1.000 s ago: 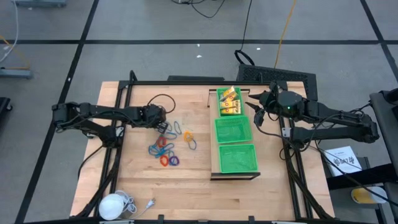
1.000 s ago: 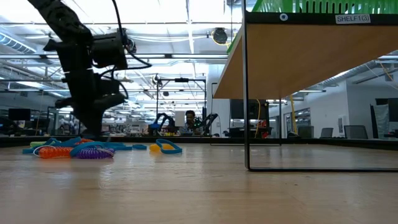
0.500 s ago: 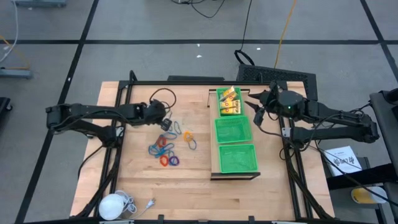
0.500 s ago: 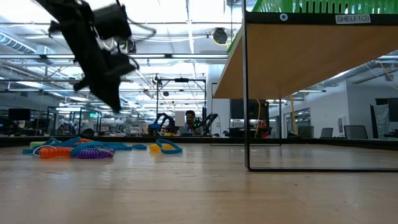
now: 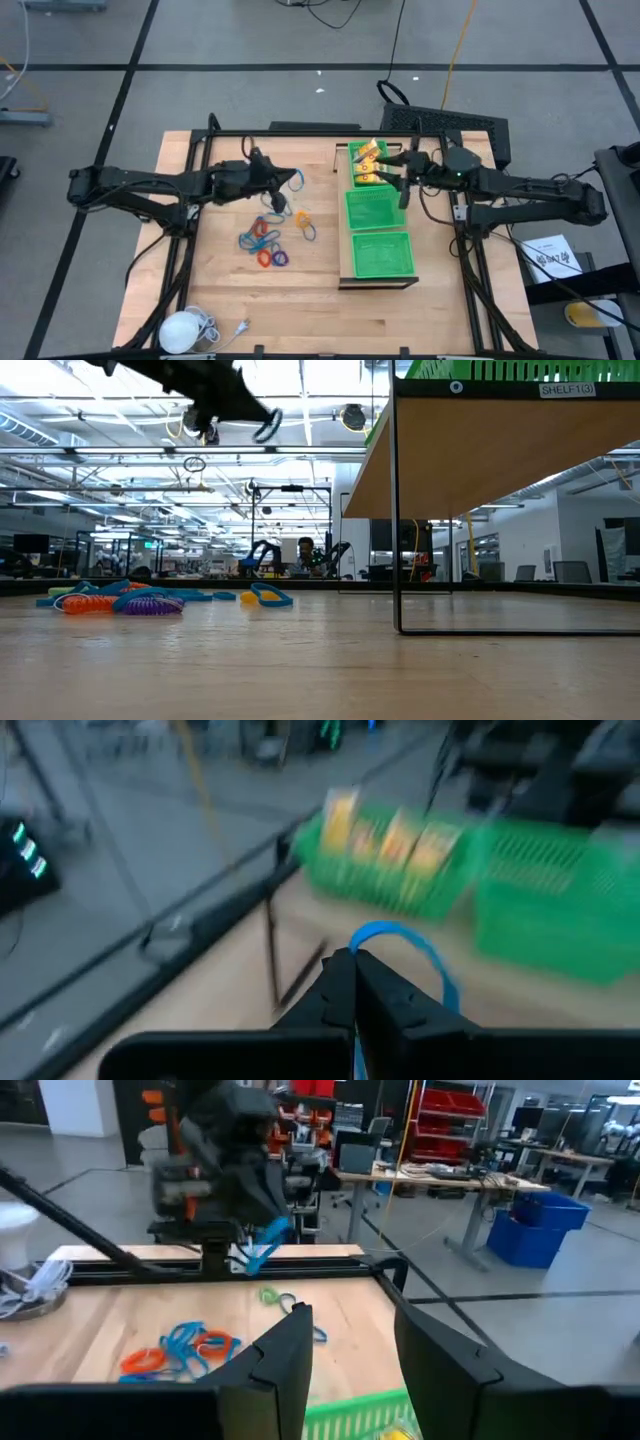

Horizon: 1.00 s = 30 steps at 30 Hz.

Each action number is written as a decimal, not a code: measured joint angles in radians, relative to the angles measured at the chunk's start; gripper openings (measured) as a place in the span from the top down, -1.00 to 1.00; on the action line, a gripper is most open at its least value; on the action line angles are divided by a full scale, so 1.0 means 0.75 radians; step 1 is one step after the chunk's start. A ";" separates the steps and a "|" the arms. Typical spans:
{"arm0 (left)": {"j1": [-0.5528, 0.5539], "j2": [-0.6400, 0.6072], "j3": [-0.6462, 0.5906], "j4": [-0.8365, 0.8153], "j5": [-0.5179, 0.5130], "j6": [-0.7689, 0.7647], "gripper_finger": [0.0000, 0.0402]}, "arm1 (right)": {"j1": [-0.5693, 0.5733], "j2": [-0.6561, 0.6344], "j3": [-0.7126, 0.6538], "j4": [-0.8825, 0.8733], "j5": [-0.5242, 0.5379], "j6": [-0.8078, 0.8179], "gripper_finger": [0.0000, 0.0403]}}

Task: Pick & Place Office Desk Supplies
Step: Put the blue rubber band into the middle green bin

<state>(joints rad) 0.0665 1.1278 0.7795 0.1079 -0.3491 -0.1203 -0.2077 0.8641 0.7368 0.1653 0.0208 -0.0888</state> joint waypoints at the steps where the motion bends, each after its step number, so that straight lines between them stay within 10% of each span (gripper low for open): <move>1: -0.005 0.000 0.000 0.032 0.022 0.013 1.00 | 0.000 0.029 0.000 0.044 -0.001 -0.001 0.34; 13: -0.034 0.102 0.002 0.326 0.135 0.100 1.00 | 0.010 0.364 0.003 0.508 -0.186 0.034 0.11; 30: -0.038 0.428 0.393 0.121 0.139 0.308 1.00 | 0.080 0.584 0.076 0.633 -0.276 0.174 -0.08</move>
<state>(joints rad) 0.0380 1.4491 1.0745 0.1986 -0.2449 0.1107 -0.1474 1.3018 0.7937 0.6399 -0.1860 0.0414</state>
